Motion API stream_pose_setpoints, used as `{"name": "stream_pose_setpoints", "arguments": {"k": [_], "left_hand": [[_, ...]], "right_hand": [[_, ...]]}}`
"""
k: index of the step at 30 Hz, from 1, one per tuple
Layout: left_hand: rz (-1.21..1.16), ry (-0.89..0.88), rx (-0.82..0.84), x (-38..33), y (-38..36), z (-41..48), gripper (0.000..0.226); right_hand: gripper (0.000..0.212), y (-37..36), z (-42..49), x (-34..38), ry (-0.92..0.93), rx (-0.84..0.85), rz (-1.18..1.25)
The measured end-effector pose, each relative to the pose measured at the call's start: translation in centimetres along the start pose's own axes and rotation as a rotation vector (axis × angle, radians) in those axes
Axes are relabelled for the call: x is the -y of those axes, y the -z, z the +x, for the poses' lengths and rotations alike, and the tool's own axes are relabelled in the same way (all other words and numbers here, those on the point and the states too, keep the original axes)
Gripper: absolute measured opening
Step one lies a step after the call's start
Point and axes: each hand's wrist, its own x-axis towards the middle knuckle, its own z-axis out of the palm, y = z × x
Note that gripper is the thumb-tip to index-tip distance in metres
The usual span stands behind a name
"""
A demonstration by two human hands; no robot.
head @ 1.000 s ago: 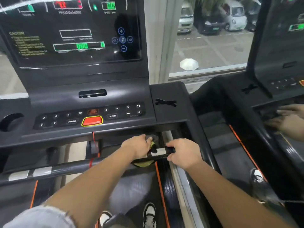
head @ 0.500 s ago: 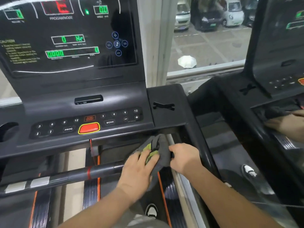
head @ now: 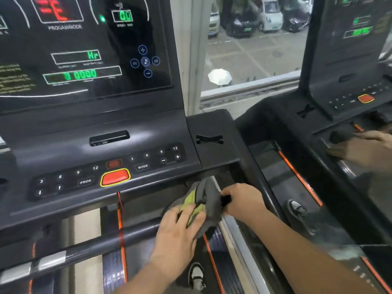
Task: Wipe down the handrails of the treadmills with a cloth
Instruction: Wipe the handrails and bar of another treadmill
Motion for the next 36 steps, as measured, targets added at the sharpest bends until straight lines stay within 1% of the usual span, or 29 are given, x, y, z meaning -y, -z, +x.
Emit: {"name": "stream_pose_setpoints", "arguments": {"k": [2,4,6,9,11,13,14,15,17,19,21,22,23,25,26,27,29,32,34,36], "left_hand": [[0.069,-0.075,-0.009,1.0,-1.1,-0.3,0.079],[0.122,-0.075,0.047,0.8,-0.8,0.6,0.086],[0.13,-0.043,0.068,-0.2,0.5,2.3,0.086],[0.055,0.075,0.159,-1.8,2.5,6.1,0.07],[-0.104,0.188,0.246,-2.1,3.4,8.3,0.059],[-0.241,0.25,0.27,-1.9,3.4,9.4,0.048],[-0.263,0.247,0.255,-1.7,3.4,9.3,0.046],[-0.235,0.225,0.225,-1.6,3.5,8.8,0.047],[-0.092,0.17,0.156,-1.6,2.6,6.6,0.058],[0.025,0.122,0.096,-2.0,1.6,3.4,0.072],[0.1,0.051,-0.043,-2.2,0.0,1.0,0.072],[0.139,0.033,-0.109,-2.1,-0.7,0.4,0.073],[0.163,0.036,-0.14,-2.1,-1.2,0.3,0.079],[0.174,0.086,-0.107,-3.0,-1.5,1.6,0.093],[0.16,0.112,-0.063,-4.0,-1.4,2.5,0.096],[0.146,0.13,-0.027,-5.1,-1.0,3.5,0.096],[0.131,0.164,0.006,-7.5,-0.1,5.8,0.091],[0.122,0.22,0.112,-8.8,1.7,10.5,0.069],[-0.019,0.281,0.223,-7.9,2.7,13.5,0.05],[-0.212,0.343,0.331,-7.0,3.1,14.9,0.043]], "right_hand": [[0.041,0.0,0.0,0.1,-0.013,-0.006,0.019],[0.035,-0.4,-0.2,0.1,-0.02,-0.029,0.04],[0.032,-0.7,-0.3,0.1,-0.024,-0.053,0.059],[0.034,-0.5,-0.5,0.3,-0.042,-0.043,0.077],[0.029,-0.3,-0.5,0.3,-0.034,-0.035,0.06],[0.036,0.3,-0.6,0.6,-0.015,-0.008,0.032],[0.039,0.3,-0.6,0.5,-0.004,-0.004,0.034],[0.037,0.5,-0.7,0.4,0.002,-0.003,0.054],[0.035,-0.1,-1.0,-0.3,0.013,-0.008,0.141],[0.047,-0.9,-1.2,-1.2,0.05,-0.019,0.241],[0.059,-1.3,-1.7,-2.1,0.097,-0.056,0.333],[0.058,-1.0,-2.0,-2.6,0.09,-0.09,0.371],[0.054,-0.4,-2.4,-3.3,0.081,-0.159,0.381],[0.047,0.4,-2.6,-5.4,0.075,-0.355,0.384],[0.046,0.6,-2.7,-6.5,0.049,-0.403,0.368],[0.048,1.1,-2.8,-7.3,-0.01,-0.378,0.346],[0.057,1.7,-2.9,-8.7,-0.159,-0.242,0.348],[0.07,2.2,-2.5,-9.8,-0.263,-0.082,0.454],[0.066,2.8,-2.2,-9.9,-0.281,-0.036,0.507],[0.057,3.6,-2.3,-9.8,-0.279,-0.003,0.489]]}}
